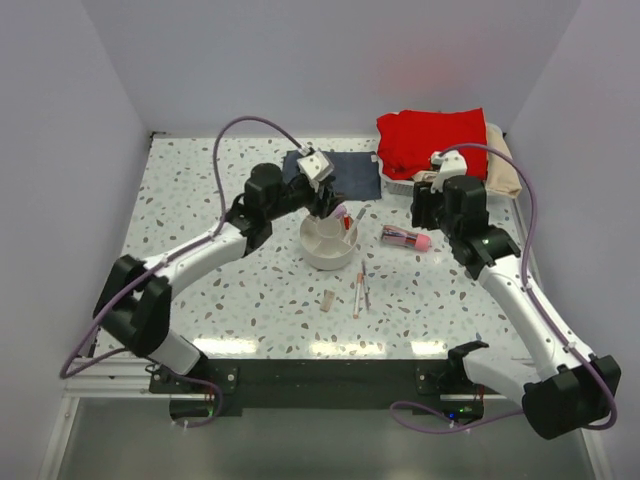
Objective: Sort the stationery into containers
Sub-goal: Place the pen in the storage box, then pick up the pen from the center of the board.
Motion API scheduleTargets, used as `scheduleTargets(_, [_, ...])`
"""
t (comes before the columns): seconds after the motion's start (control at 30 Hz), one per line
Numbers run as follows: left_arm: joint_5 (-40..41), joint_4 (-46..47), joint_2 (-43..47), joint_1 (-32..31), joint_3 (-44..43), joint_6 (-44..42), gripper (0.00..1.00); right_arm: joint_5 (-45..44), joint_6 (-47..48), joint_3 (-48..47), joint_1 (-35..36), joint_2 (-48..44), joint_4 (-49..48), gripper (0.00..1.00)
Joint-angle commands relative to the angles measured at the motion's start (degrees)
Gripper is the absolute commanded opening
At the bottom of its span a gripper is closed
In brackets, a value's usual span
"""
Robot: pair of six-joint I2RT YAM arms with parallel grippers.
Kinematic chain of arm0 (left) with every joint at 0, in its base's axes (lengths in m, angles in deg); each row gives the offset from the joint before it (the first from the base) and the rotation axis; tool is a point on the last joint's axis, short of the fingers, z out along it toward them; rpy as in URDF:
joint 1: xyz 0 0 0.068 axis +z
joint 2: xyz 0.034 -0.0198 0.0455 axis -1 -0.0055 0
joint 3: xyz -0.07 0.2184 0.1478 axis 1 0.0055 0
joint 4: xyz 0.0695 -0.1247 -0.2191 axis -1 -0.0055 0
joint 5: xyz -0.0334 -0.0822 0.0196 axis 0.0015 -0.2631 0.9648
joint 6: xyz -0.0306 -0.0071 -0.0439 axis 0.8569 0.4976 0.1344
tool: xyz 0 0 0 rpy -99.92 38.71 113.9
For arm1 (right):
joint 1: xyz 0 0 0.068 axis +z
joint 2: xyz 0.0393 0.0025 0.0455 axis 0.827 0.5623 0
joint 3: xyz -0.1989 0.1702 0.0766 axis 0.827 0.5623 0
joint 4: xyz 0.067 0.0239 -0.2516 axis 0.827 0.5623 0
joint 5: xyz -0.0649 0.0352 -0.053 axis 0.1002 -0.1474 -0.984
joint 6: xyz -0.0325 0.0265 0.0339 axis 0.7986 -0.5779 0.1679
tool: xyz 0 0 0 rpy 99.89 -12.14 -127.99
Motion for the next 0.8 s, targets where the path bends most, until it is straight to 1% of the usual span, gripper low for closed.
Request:
scheduleTargets(0.0, [16.59, -6.46, 11.89, 0.4, -2.92, -4.05, 0.77, 12.35, -7.26, 3.53, 0.58, 3.16, 5.46, 0.55])
scheduleTargets(0.03, [20.46, -11.18, 14.6, 0.58, -2.75, -4.05, 0.79, 12.62, -9.1, 3.88, 1.11, 4.21, 6.16, 0.55])
scheduleTargets(0.07, [27.46, -13.49, 15.94, 1.45, -1.7, -3.87, 0.86, 12.79, -10.33, 4.15, 2.07, 5.88, 6.51, 0.55])
scheduleTargets(0.1, [30.75, -15.34, 17.17, 2.07, -0.65, -2.65, 0.89, 13.06, -11.56, 3.98, 2.61, 9.11, 6.86, 0.54])
scheduleTargets(0.13, [33.13, -18.92, 19.27, 3.03, 0.49, -2.12, 0.89, 12.88, -14.27, 3.8, 3.13, 11.23, 7.65, 0.54])
scheduleTargets(0.17, [37.59, -20.87, 19.99, 5.39, 2.59, -1.24, 0.89, 11.75, -15.6, 3.71, 4.27, 12.56, 7.57, 0.54])
scheduleTargets(0.2, [39.55, -22.89, 20.6, 6.98, 3.57, 1.46, 0.89, 11.13, -17.1, 4.06, 4.89, 13.88, 6.88, 0.54])
scheduleTargets(0.23, [40.79, -27.7, 21.57, 8.56, 4.36, 2.01, 0.9, 9.91, -18.68, 4.32, 5.85, 14.33, 5.48, 0.54])
scheduleTargets(0.27, [42.28, -28.97, 22.1, 11.79, 6.29, 4.63, 0.9, 9.2, -18.78, 4.41, 8.21, 14.68, 4.94, 0.55])
scheduleTargets(0.3, [42.82, -29.94, 22.63, 13.48, 7.44, 7.7, 0.9, 7.8, -19.57, 4.41, 9.19, 15.81, 4.41, 0.55])
scheduleTargets(0.37, [42.04, -32.31, 23.68, 17.86, 10.34, 10.09, 0.92, 6.91, -21.32, 4.5, 11.3, 16.87, 3.71, 0.55])
scheduleTargets(0.47, [40.89, -33.46, 24.91, 20.43, 13.07, 11.42, 0.97, 6.03, -24.4, 5.11, 12.89, 19.16, 2.92, 0.55])
scheduleTargets(0.6, [40.45, -32.15, 27.81, 21.05, 15.97, 9.76, 0.97, 3.4, -27.21, 4.5, 13.16, 23.73, 2.65, 0.53])
scheduleTargets(0.77, [39.66, -31.0, 30.36, 22.37, 18.17, 9.23, 0.97, 2.34, -28.19, 1.78, 13.51, 30.14, 1.69, 0.5])
